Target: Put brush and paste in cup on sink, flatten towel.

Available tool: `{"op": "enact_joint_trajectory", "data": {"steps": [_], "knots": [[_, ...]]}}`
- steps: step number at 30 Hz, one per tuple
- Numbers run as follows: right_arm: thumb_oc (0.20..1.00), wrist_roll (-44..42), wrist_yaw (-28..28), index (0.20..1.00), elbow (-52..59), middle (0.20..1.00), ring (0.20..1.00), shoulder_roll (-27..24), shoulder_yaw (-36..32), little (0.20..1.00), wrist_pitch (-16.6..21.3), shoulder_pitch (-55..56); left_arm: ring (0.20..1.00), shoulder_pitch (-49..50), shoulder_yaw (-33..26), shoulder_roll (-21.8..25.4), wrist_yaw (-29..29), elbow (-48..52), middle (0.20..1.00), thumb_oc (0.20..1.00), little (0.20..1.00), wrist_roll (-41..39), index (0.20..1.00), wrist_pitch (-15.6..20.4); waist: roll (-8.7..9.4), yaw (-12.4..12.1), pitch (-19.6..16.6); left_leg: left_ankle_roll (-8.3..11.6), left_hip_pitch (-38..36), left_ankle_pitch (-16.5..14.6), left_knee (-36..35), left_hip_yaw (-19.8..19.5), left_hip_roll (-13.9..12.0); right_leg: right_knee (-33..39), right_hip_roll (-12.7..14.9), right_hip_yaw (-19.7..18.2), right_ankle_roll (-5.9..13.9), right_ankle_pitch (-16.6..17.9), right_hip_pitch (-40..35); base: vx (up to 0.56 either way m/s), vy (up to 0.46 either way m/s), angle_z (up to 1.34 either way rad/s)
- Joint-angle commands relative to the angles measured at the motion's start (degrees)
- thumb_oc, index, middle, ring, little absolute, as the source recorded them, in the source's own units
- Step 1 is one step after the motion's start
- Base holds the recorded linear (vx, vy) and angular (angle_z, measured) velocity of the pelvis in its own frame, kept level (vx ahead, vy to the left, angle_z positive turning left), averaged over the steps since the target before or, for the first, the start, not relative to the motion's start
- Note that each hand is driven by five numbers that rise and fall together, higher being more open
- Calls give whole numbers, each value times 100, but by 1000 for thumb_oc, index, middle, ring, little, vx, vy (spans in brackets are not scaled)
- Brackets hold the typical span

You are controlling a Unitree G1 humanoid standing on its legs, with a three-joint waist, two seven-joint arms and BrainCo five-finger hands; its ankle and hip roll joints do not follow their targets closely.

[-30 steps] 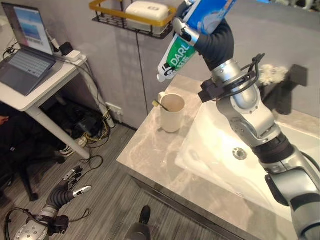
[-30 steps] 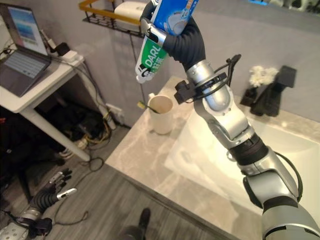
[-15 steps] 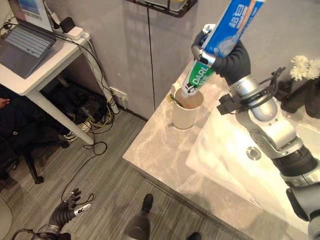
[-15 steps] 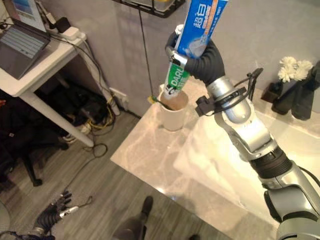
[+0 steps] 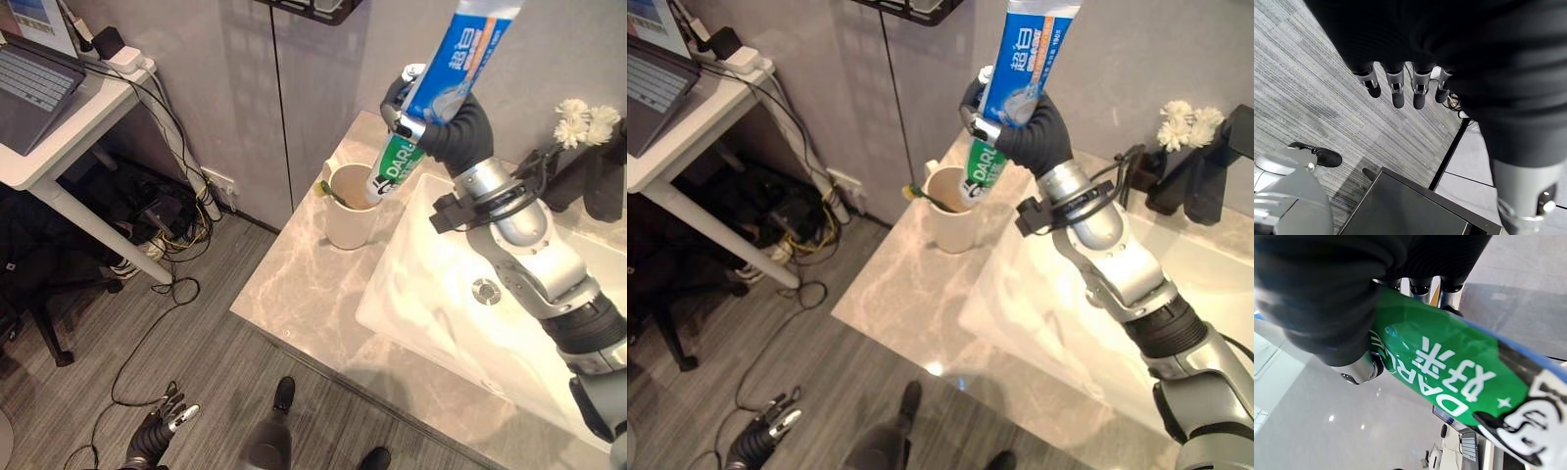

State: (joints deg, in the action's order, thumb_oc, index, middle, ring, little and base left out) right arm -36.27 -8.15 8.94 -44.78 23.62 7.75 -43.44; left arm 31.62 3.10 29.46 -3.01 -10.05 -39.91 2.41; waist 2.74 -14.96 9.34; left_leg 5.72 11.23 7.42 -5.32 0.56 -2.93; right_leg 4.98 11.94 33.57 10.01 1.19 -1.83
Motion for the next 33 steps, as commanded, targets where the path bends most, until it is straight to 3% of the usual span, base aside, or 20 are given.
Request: {"op": "enact_joint_trajectory", "data": {"steps": [1, 26, 29, 30, 33], "knots": [[200, 44, -213, 200, -3, 200, 200, 39, -204, 200, 415, -568, 1000, 365, -25, 345, 128, 248, 1000, 1000, 1000, -228, 1000, 114, 152, -81, -190, 4, 66, -122, 32, 279, -125, 2, 553, -508, 346, 653, 213, 0, 0, 0], [200, 657, -433, 200, 319, 200, 200, 426, -570, 200, 461, -194, 1000, 160, 265, 385, 279, 538, 1000, 1000, 1000, -286, 1000, 203, 257, -243, 66, -65, 306, -145, 32, 169, -47, 2, 582, -443, 398, 720, 371, 1, 3, 1], [630, 761, -461, 630, 360, 630, 630, 430, -603, 630, 482, -185, 1000, 132, 288, 348, 292, 536, 1000, 1000, 1000, -286, 1000, 216, 271, -243, 70, -66, 304, -149, 32, 163, -55, 2, 575, -451, 400, 714, 377, 0, 0, 0], [1000, 819, -503, 1000, 374, 1000, 1000, 448, -628, 1000, 500, -181, 1000, 134, 291, 335, 295, 537, 1000, 1000, 1000, -296, 1000, 222, 272, -244, 70, -68, 305, -150, 32, 167, -57, 2, 571, -457, 397, 711, 382, 0, 0, 0], [1000, 904, -557, 1000, 402, 1000, 1000, 513, -677, 1000, 528, -201, 1000, 118, 319, 304, 321, 509, 1000, 1000, 1000, -291, 1000, 236, 281, -238, 79, -73, 299, -154, 32, 175, -70, 2, 565, -465, 392, 709, 387, 0, 0, 0]]}}
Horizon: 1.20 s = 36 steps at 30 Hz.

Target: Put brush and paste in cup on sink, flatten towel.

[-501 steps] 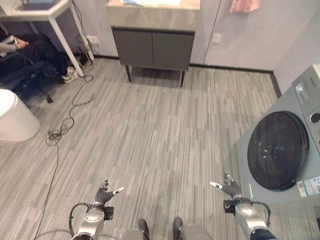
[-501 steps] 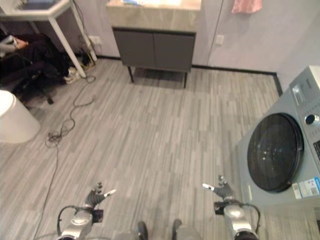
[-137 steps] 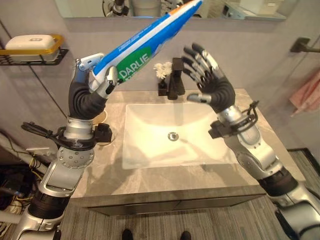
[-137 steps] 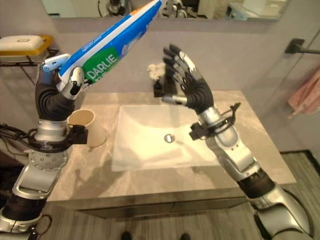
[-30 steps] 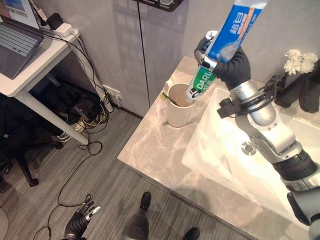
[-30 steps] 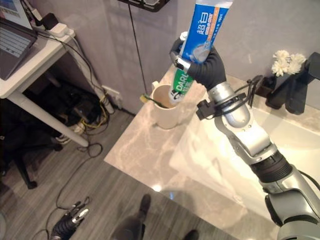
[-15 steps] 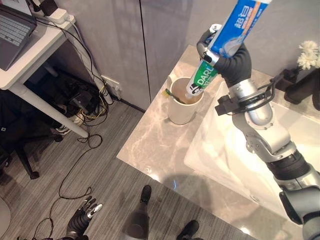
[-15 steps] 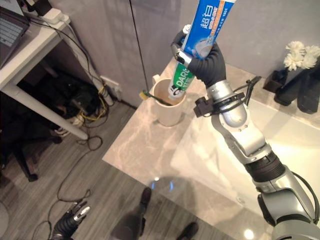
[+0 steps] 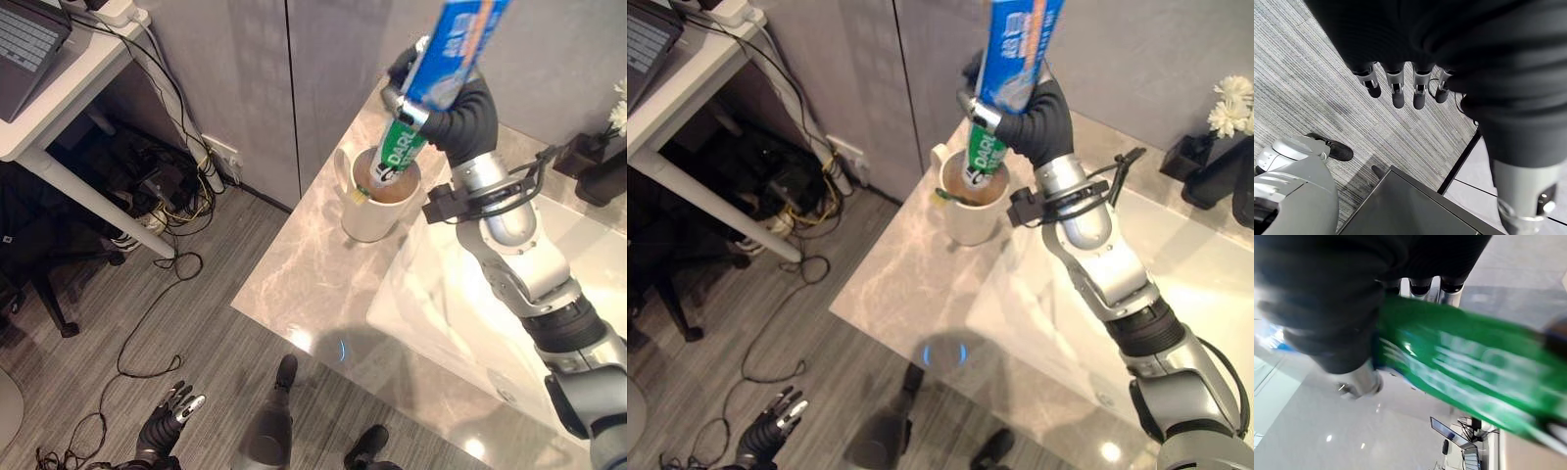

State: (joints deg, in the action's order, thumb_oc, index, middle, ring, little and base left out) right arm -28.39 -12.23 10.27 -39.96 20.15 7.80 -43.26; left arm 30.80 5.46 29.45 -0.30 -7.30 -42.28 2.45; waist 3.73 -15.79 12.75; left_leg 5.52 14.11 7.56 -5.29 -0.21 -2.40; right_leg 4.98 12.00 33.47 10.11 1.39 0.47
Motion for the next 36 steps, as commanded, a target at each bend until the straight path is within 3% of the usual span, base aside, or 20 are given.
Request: {"op": "enact_joint_trajectory", "data": {"steps": [1, 12, 15, 20, 24, 26, 27, 29, 30, 31, 32, 34, 35, 36], "knots": [[1000, 138, -165, 1000, 275, 1000, 1000, 42, -332, 1000, 526, -234, 1000, 194, 90, 299, 57, 227, 1000, 1000, 1000, -58, 1000, 234, 184, -153, -258, -54, 8, -170, 29, 257, -125, 2, 559, -458, 382, 687, 158, 0, 0, 0], [1000, 429, -314, 1000, 394, 1000, 1000, 235, -466, 1000, 561, -287, 1000, 54, 127, 337, 90, 161, 1000, 1000, 1000, 224, 1000, 272, 143, -110, -274, -43, -77, -187, 29, 295, -168, 2, 533, -518, 368, 663, 125, -1, -1, 0], [1000, 921, -574, 1000, 396, 1000, 1000, 522, -739, 1000, 576, -360, 1000, -10, 48, 530, 23, 303, 1000, 1000, 1000, 400, 1000, 359, 53, -101, -375, -26, -191, -206, 29, 334, -215, 2, 522, -566, 361, 639, 46, -3, -23, -7], [1000, 1302, -808, 1000, 584, 1000, 1000, 581, -1146, 1000, 652, -367, 1000, -175, -126, 757, 82, 613, 1000, 1000, 1000, 529, 1000, 527, -27, -53, -489, 9, -328, -231, 29, 367, -248, 2, 523, -590, 338, 590, -66, -4, -13, -4], [1000, 2103, -1174, 1000, 1030, 1000, 1000, -152, -2463, 1000, 878, 334, 1000, -136, -689, 898, 65, 1205, 1000, 1000, 1000, 872, 1000, 830, -128, 171, -649, 26, -517, -288, 29, 468, -298, 2, 505, -680, 339, 527, -137, 6, 1, -7], [1000, 2646, -1587, 1000, 1196, 1000, 1000, -579, -3456, 1000, 913, 1083, 1000, 4, -1020, 866, 49, 1388, 1000, 1000, 1000, 868, 1000, 919, -131, 229, -711, 33, -555, -276, 29, 499, -328, 2, 488, -705, 339, 525, -143, 17, -28, -18], [1000, 2781, -2256, 1000, 798, 1000, 1000, -900, -4999, 1000, 986, 2185, 1000, 191, -1479, 803, 92, 1590, 1000, 1000, 1000, 1063, 1000, 1058, -160, 442, -782, 79, -618, -336, 29, 512, -378, 2, 453, -701, 368, 457, -192, 42, -53, 0], [1000, 2977, -2731, 1000, 612, 1000, 1000, -875, -5889, 1000, 1007, 2907, 1000, 185, -1592, 800, 162, 1697, 1000, 1000, 1000, 1194, 1000, 1091, -154, 516, -829, 85, -599, -315, 29, 496, -387, 2, 456, -693, 368, 464, -180, 17, -47, 1], [1000, 3085, -3597, 1000, -147, 1000, 1000, -772, -7295, 1000, 913, 4090, 1000, 133, -1967, 708, 456, 1902, 1000, 1000, 1000, 1556, 1000, 1276, -161, 741, -862, 126, -592, -324, 29, 481, -415, 2, 428, -715, 367, 436, -153, 19, -58, -17], [1000, 3137, -3902, 1000, -500, 1000, 1000, -687, -7650, 1000, 837, 4466, 1000, 118, -2073, 634, 558, 1913, 1000, 1000, 1000, 1610, 1000, 1340, -155, 855, -856, 147, -602, -355, 29, 481, -433, 2, 406, -749, 374, 404, -151, 19, -84, -27], [1000, 2699, -4244, 1000, -1921, 1000, 1000, -373, -8193, 1000, 792, 5309, 1000, 64, -2056, 749, 608, 2131, 1000, 1000, 1000, 1793, 1000, 1505, -163, 1064, -839, 161, -587, -350, 29, 477, -453, 2, 363, -846, 364, 399, -97, 6, -58, -9], [1000, 2222, -4426, 1000, -3359, 1000, 1000, -80, -8211, 1000, 763, 5754, 1000, 29, -1882, 896, 636, 2160, 1000, 1000, 1000, 1953, 1000, 1595, -184, 1183, -834, 173, -572, -341, 29, 504, -472, 2, 355, -862, 371, 403, -56, -11, -23, -1], [1000, 2149, -4416, 1000, -3505, 1000, 1000, -143, -8209, 1000, 851, 5782, 1000, 24, -1860, 928, 648, 2151, 1000, 1000, 1000, 1963, 1000, 1603, -169, 1166, -844, 165, -556, -306, 29, 500, -465, 2, 361, -851, 362, 429, -44, -26, -17, -18], [1000, 1677, -4279, 1000, -4681, 1000, 1000, -206, -7909, 1000, 891, 5827, 1000, 43, -1650, 1141, 669, 2202, 1000, 1000, 1000, 2156, 1000, 1689, -198, 1195, -818, 168, -569, -329, 29, 521, -482, 2, 348, -881, 365, 410, -29, -30, -10, -23]]}}
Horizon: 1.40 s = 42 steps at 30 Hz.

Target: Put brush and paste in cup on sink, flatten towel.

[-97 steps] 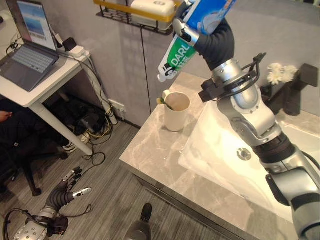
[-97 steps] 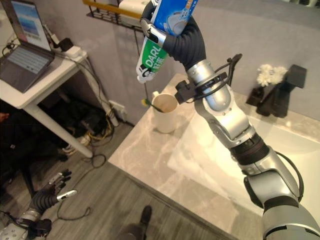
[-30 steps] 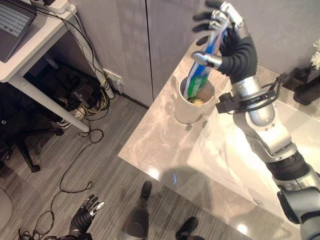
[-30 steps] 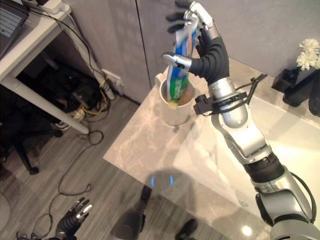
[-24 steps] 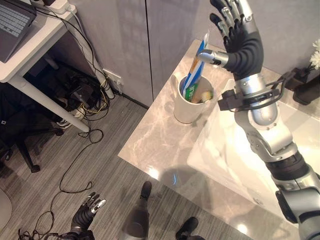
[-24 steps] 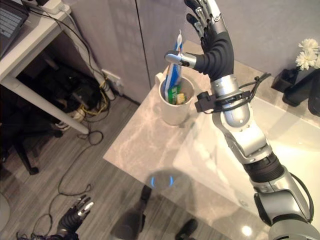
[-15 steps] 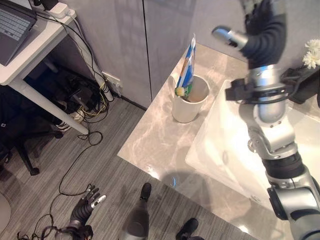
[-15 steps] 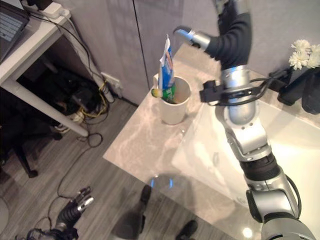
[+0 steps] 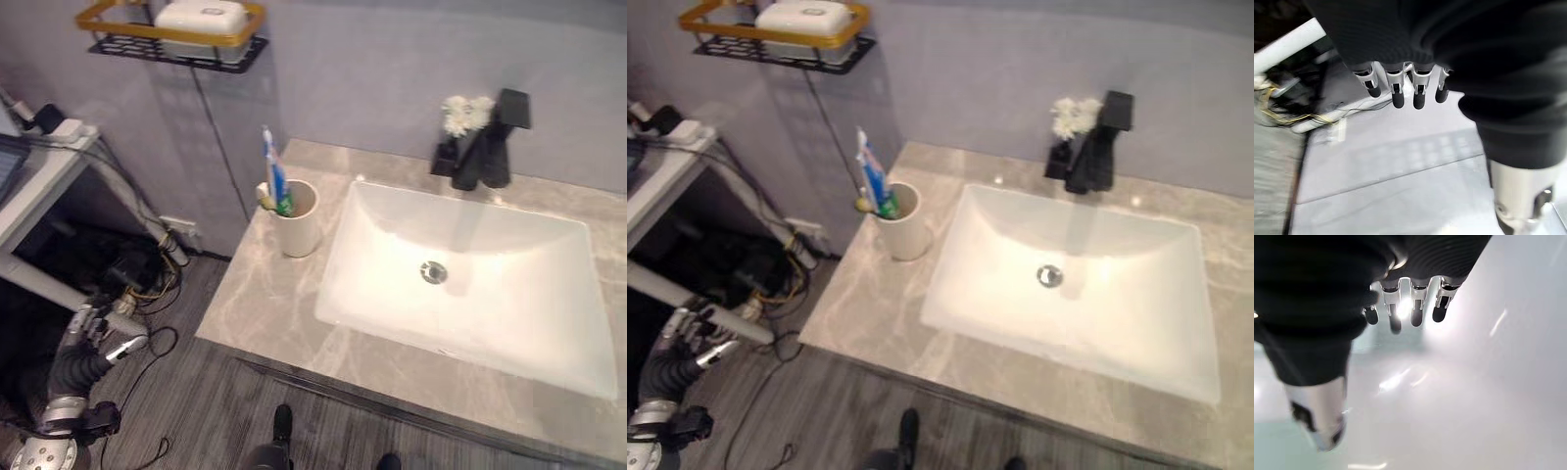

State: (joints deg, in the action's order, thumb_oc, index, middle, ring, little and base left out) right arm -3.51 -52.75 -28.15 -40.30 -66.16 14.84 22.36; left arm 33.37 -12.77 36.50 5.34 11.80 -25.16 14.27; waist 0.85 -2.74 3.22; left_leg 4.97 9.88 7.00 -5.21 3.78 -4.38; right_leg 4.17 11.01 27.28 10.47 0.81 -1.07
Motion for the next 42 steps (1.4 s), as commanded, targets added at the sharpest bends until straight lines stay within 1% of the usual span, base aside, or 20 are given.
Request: {"op": "enact_joint_trajectory", "data": {"steps": [1, 2, 4, 5, 6, 7, 8, 9, 10, 12, 14, 15, 17, 18, 20, 22, 27, 29, 34, 42], "knots": [[1000, -969, -125, 1000, -1426, 1000, 1000, -161, 884, 1000, 105, -709, 1000, -184, 269, 497, 114, 329, 1000, 1000, 1000, 493, 1000, 561, 66, -102, 157, 215, -145, -273, 21, 135, -289, 83, 441, -280, 326, 470, 136, -42, -13, -23], [1000, -1268, 94, 1000, -2011, 1000, 1000, -144, 1138, 1000, 213, -822, 1000, -179, 377, 596, 138, 334, 1000, 1000, 1000, 556, 1000, 617, 47, -85, 179, 194, -144, -239, 21, 169, -297, 83, 440, -307, 318, 505, 169, -40, -14, -4], [1000, -1767, 389, 1000, -2971, 1000, 1000, 37, 1536, 1000, 167, -907, 1000, -195, 506, 703, 179, 444, 1000, 1000, 1000, 607, 1000, 662, -9, -80, 247, 204, -158, -265, 21, 208, -323, 83, 425, -360, 328, 483, 201, -35, -20, -11], [1000, -1968, 663, 1000, -3361, 1000, 1000, 156, 1804, 1000, 119, -987, 1000, -201, 530, 725, 161, 477, 1000, 1000, 1000, 565, 1000, 685, -31, -87, 279, 209, -154, -253, 21, 227, -329, 83, 415, -384, 323, 485, 230, -49, -8, -21], [1000, -2001, 695, 1000, -3410, 1000, 1000, 136, 1826, 1000, 142, -1007, 1000, -195, 511, 729, 159, 475, 1000, 1000, 1000, 560, 1000, 689, -19, -79, 285, 200, -137, -219, 21, 233, -325, 83, 419, -386, 312, 514, 249, -63, -13, -16], [1000, -2219, 1257, 1000, -4022, 1000, 1000, 490, 2533, 1000, -70, -1201, 586, -278, 609, 713, 138, 548, 586, 586, 586, 423, 586, 715, -87, -101, 356, 221, -115, -212, 21, 258, -341, 83, 404, -436, 307, 503, 310, -75, -13, -13], [1000, -2208, 1515, 1000, -4329, 1000, 1000, 671, 2898, 1000, -236, -1250, 457, -304, 639, 688, 99, 579, 457, 457, 457, 361, 457, 720, -110, -100, 398, 228, -90, -189, 21, 273, -341, 83, 388, -473, 296, 509, 352, -73, -13, -7], [1000, -2221, 1530, 1000, -4354, 1000, 1000, 663, 2916, 1000, -228, -1270, 307, -296, 619, 688, 95, 579, 307, 307, 307, 357, 307, 722, -100, -90, 399, 219, -70, -157, 21, 276, -336, 83, 392, -475, 287, 535, 374, -97, -35, -7], [1000, -2533, 2381, 1000, -5007, 1000, 1000, 1162, 3687, 1000, -582, -1673, 200, -441, 801, 685, -140, 643, 200, 200, 200, 208, 200, 657, -159, -164, 467, 239, 5, -121, 21, 291, -352, 83, 385, -483, 269, 549, 462, -76, -33, -4], [1000, -2102, 2846, 1000, -5138, 1000, 1000, 1460, 4570, 1000, -871, -1890, 200, -492, 788, 640, -299, 700, 200, 200, 200, 19, 200, 603, -208, -214, 511, 254, 67, -74, 21, 304, -357, 83, 364, -547, 233, 565, 563, -66, -44, -9], [1000, -1461, 3251, 1000, -4718, 1000, 1000, 1761, 5476, 1000, -910, -1952, 200, -618, 862, 534, -475, 590, 200, 200, 200, -193, 200, 530, -257, -228, 584, 282, 152, -16, 21, 335, -375, 83, 344, -603, 204, 586, 691, -54, -43, -8], [1000, -877, 3475, 1000, -4254, 1000, 1000, 1876, 6188, 1000, -904, -1995, 200, -623, 854, 523, -525, 590, 200, 200, 200, -252, 200, 517, -297, -254, 634, 300, 176, 0, 21, 351, -387, 83, 337, -658, 194, 592, 743, -34, -37, -7], [1000, -91, 3722, 1000, -3204, 1000, 1000, 1786, 7029, 1000, -773, -1943, 200, -660, 859, 422, -637, 476, 200, 200, 200, -388, 200, 542, -359, -218, 694, 334, 286, 53, 21, 411, -392, 83, 335, -727, 189, 620, 903, -17, -33, -11], [1000, -6, 3809, 1000, -2642, 1000, 1000, 1732, 7238, 1000, -722, -1948, 200, -688, 842, 368, -654, 495, 200, 200, 200, -416, 200, 609, -384, -174, 724, 345, 400, 99, 21, 425, -391, 83, 337, -799, 178, 658, 1065, -36, -31, -12], [1000, -19, 3943, 1000, -2932, 1000, 1000, 1933, 7391, 1000, -799, -2214, 200, -819, 926, 257, -649, 416, 200, 200, 200, -496, 200, 540, -444, -202, 704, 401, 532, 120, 21, 453, -403, 83, 350, -822, 154, 648, 1200, -12, -54, -8], [1000, 421, 3897, 1000, -2842, 1000, 1000, 1907, 7698, 1000, -844, -2346, 200, -911, 970, 286, -703, 438, 200, 200, 200, -475, 200, 531, -512, -205, 717, 443, 593, 134, 21, 473, -432, 83, 374, -804, 148, 642, 1263, 21, -45, -5], [1000, 352, 3760, 1000, -2922, 1000, 1000, 1954, 7748, 1000, -864, -2654, 200, -1451, 1315, 321, -621, 482, 200, 200, 200, -356, 200, 553, -617, -117, 778, 502, 714, 193, 21, 542, -466, 83, 365, -885, 137, 664, 1451, 11, -39, -1], [1000, 606, 3723, 1000, -2926, 1000, 1000, 1927, 7966, 1000, -865, -2753, 200, -1662, 1443, 363, -569, 528, 200, 200, 200, -250, 200, 584, -631, -74, 811, 516, 733, 192, 21, 590, -484, 83, 344, -947, 131, 665, 1510, 7, -32, -14], [1000, 576, 3687, 1000, -3113, 1000, 1000, 1929, 7944, 1000, -895, -2839, 200, -1886, 1418, 524, -523, 761, 200, 200, 200, -25, 200, 671, -634, -22, 823, 531, 687, 173, 21, 670, -534, 83, 320, -1042, 119, 654, 1552, 27, -31, -14], [1000, 437, 3676, 1000, -3587, 1000, 1000, 1911, 7709, 1000, -956, -2809, 200, -1685, 1304, 542, -694, 865, 200, 200, 200, -240, 200, 639, -727, -51, 799, 533, 580, 164, 21, 713, -547, 83, 298, -1028, 91, 596, 1460, 13, -16, -4]]}}
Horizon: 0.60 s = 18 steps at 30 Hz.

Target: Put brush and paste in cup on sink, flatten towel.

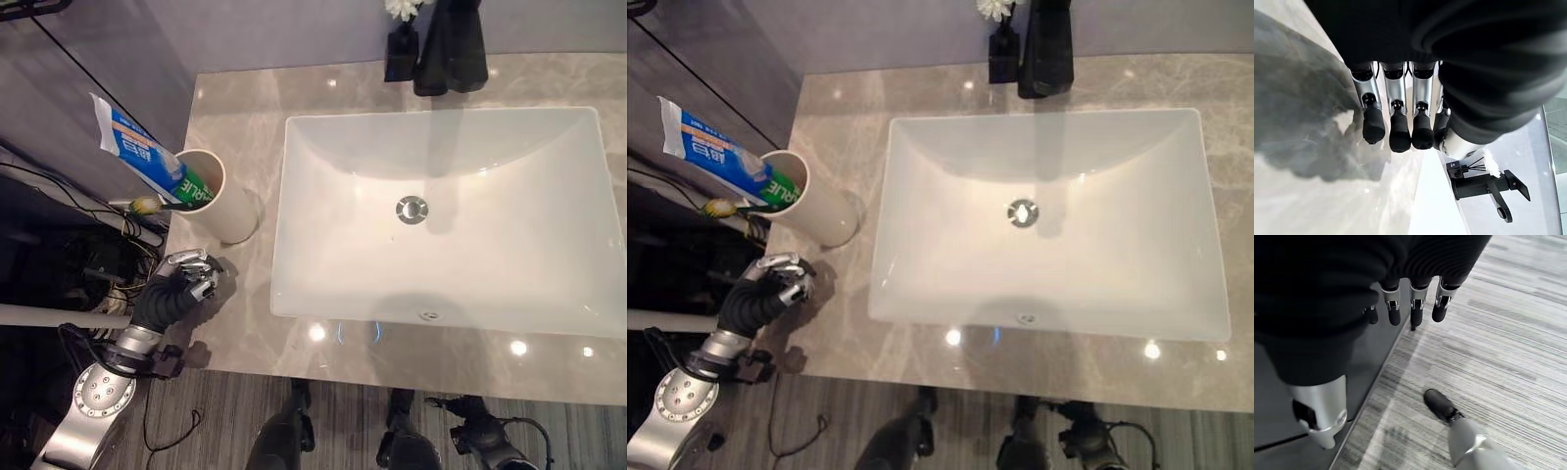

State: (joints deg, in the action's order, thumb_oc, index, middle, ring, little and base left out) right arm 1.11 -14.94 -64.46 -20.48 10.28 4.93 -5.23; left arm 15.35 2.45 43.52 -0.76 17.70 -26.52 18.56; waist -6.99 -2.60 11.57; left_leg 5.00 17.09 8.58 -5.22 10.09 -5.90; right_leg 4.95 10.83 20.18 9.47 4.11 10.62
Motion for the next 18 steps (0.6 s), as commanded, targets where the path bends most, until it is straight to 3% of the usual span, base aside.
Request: {"op": "enact_joint_trajectory", "data": {"steps": [1, 6, 13, 18], "knots": [[1000, -46, -101, 1000, 72, 1000, 1000, -77, 53, 1000, 43, -46, 200, 142, -204, -173, -91, 257, 200, 200, 200, -125, 200, 198, 54, -64, -29, 533, -136, 8, 22, 81, -398, 5, 314, -311, 190, 259, 293, 0, 0, 0], [1000, -175, -147, 1000, 177, 1000, 1000, -53, 94, 1000, 76, -154, 200, 23, 2, -214, -86, 170, 200, 200, 200, -127, 200, 162, 67, -33, 33, 542, -53, 36, 22, 109, -425, 5, 278, -350, 185, 274, 410, -8, -12, -1], [1000, -343, -276, 1000, 339, 1000, 1000, 43, 199, 1000, 91, -374, 200, -971, 529, -554, 309, -129, 200, 200, 200, 278, 200, 143, 128, 118, 124, 557, 59, 47, 22, 214, -491, 5, 208, -509, 164, 324, 645, -5, -17, -4], [1000, -367, -265, 1000, 457, 1000, 1000, 95, 283, 1000, 91, -416, 200, -1429, 348, -456, 747, -433, 200, 200, 200, 771, 200, 231, 173, 223, 123, 560, 85, 25, 22, 292, -516, 5, 188, -623, 164, 362, 770, 20, -5, -17]]}}
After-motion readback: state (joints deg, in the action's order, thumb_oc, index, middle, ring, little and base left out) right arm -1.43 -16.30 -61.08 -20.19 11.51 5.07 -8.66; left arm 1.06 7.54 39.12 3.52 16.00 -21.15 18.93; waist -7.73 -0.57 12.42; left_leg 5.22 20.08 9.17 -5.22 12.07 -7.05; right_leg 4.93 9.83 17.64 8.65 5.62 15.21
